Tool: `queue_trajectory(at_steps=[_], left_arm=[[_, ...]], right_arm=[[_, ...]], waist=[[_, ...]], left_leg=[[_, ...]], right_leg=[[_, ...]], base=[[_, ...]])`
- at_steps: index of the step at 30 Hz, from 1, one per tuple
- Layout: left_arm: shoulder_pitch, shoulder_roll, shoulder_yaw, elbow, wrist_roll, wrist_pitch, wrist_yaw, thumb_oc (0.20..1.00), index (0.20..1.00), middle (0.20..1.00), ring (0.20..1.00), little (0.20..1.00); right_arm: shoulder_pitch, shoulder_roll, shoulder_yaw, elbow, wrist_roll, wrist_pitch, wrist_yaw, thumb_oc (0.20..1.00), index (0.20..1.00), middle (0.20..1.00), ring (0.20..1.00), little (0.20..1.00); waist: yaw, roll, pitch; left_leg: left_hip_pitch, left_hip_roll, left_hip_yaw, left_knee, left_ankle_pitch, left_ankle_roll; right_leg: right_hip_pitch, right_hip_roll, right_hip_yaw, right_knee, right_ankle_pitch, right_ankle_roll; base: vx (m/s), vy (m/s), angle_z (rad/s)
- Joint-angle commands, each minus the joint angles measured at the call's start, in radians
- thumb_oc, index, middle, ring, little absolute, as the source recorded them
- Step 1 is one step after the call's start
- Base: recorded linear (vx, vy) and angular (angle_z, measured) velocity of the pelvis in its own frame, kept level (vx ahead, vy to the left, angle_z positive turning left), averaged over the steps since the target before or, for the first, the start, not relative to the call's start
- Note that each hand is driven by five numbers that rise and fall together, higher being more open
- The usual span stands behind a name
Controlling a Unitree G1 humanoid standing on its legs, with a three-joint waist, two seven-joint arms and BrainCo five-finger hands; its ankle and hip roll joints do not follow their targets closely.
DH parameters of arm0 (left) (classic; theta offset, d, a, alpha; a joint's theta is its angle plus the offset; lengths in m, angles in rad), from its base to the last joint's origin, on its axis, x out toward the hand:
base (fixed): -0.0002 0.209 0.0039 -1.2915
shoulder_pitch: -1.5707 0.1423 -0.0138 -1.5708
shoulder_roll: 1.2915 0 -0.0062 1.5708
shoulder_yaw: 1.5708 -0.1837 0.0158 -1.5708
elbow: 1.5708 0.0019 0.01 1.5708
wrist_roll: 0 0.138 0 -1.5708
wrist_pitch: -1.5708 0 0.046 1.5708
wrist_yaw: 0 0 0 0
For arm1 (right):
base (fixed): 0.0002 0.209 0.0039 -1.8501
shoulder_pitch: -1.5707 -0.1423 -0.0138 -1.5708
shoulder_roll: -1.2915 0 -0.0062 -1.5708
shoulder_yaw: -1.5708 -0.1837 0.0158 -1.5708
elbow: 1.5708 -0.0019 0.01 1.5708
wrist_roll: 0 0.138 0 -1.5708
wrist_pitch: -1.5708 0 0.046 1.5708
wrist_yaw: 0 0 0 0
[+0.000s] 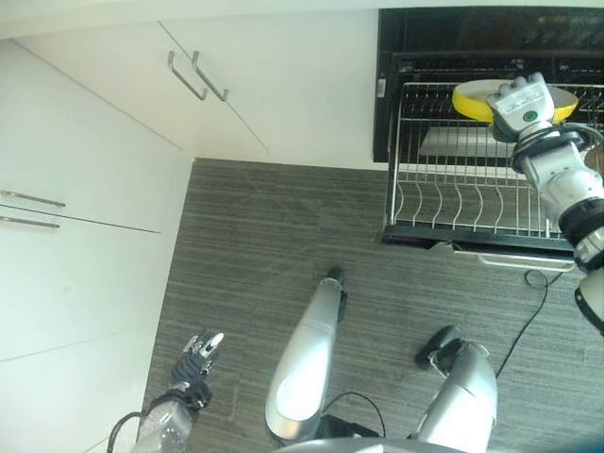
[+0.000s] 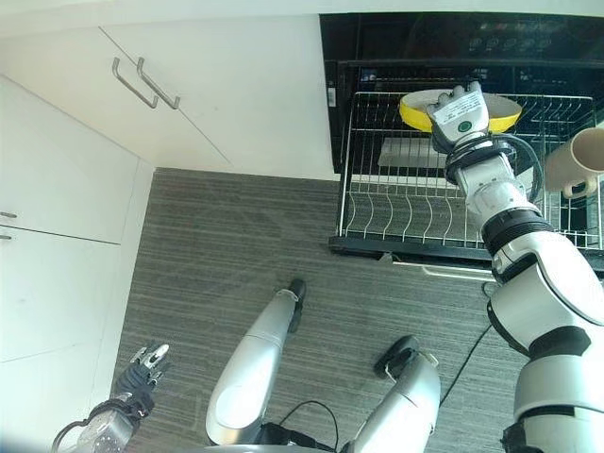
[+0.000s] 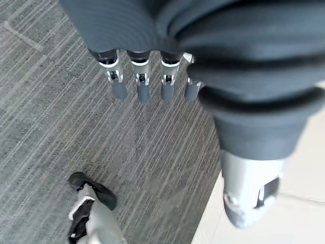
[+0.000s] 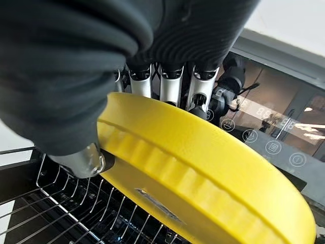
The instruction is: Place the dishes in the dishwasher.
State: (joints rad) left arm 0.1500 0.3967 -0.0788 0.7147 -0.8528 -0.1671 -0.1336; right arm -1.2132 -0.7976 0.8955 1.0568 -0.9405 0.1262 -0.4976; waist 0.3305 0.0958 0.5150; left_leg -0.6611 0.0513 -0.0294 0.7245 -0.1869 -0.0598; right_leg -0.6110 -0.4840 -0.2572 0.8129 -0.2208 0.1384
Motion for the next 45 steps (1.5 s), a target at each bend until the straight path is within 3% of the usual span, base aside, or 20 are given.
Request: queue_trajectory(at_steps=[1, 15, 26, 36, 40, 45], left_arm=[[0.074, 0.053, -0.019, 0.005, -0.058, -0.059, -0.025, 1.0, 1.0, 1.0, 1.0, 1.0], [0.046, 0.056, -0.007, -0.016, -0.169, -0.055, -0.103, 1.0, 1.0, 1.0, 1.0, 1.0], [0.037, 0.065, -0.004, -0.021, -0.164, -0.06, -0.093, 1.0, 1.0, 1.0, 1.0, 1.0], [0.038, 0.072, -0.004, -0.032, -0.145, -0.071, -0.064, 1.0, 1.0, 1.0, 1.0, 1.0], [0.033, 0.074, 0.0, -0.033, -0.132, -0.069, -0.061, 1.0, 1.0, 1.0, 1.0, 1.0], [0.031, 0.086, 0.004, -0.048, -0.136, -0.057, -0.057, 1.0, 1.0, 1.0, 1.0, 1.0]], right_arm=[[-0.088, 0.017, -0.001, 0.036, 0.0, 0.052, -0.051, 0.2, 0.2, 0.2, 0.2, 0.2], [-0.097, 0.094, 0.016, 0.044, -0.006, 0.063, -0.052, 0.2, 0.2, 0.2, 0.2, 0.2], [-0.065, 0.161, -0.004, 0.018, -0.028, 0.009, -0.042, 0.2, 0.2, 0.2, 0.2, 0.2], [-0.053, 0.209, -0.023, 0.029, -0.004, 0.035, -0.032, 0.2, 0.2, 0.2, 0.2, 0.2], [-0.048, 0.214, -0.023, 0.031, 0.007, 0.035, -0.002, 0.2, 0.2, 0.2, 0.2, 0.2], [-0.044, 0.205, -0.003, 0.038, 0.041, 0.048, 0.131, 0.2, 0.2, 0.2, 0.2, 0.2]], waist=[[0.035, 0.016, -0.066], [0.024, 0.049, -0.046], [0.029, 0.035, -0.035], [0.042, 0.022, -0.028], [0.046, 0.019, -0.021], [0.046, 0.017, -0.015]], left_leg=[[-0.043, 0.075, -0.052, -0.012, 0.024, -0.036], [-0.215, 0.063, -0.057, 0.104, 0.015, -0.024], [-0.209, 0.07, -0.06, 0.112, 0.018, -0.021], [-0.205, 0.073, -0.065, 0.123, 0.013, -0.021], [-0.206, 0.073, -0.068, 0.127, 0.012, -0.021], [-0.21, 0.075, -0.069, 0.136, 0.009, -0.023]], right_leg=[[-0.06, 0.001, 0.083, 0.056, 0.003, 0.021], [-0.251, 0.014, 0.148, 0.18, -0.02, 0.002], [-0.237, 0.026, 0.139, 0.18, -0.018, 0.005], [-0.226, 0.029, 0.128, 0.188, -0.019, 0.009], [-0.222, 0.03, 0.123, 0.186, -0.017, 0.01], [-0.227, 0.031, 0.126, 0.193, -0.02, 0.009]], base=[[-0.01, 0.032, 0.03], [-0.02, 0.022, -0.01], [0.01, -0.009, -0.02], [0.02, -0.013, 0.0], [0.01, -0.026, 0.0], [0.0, 0.0, 0.0]])
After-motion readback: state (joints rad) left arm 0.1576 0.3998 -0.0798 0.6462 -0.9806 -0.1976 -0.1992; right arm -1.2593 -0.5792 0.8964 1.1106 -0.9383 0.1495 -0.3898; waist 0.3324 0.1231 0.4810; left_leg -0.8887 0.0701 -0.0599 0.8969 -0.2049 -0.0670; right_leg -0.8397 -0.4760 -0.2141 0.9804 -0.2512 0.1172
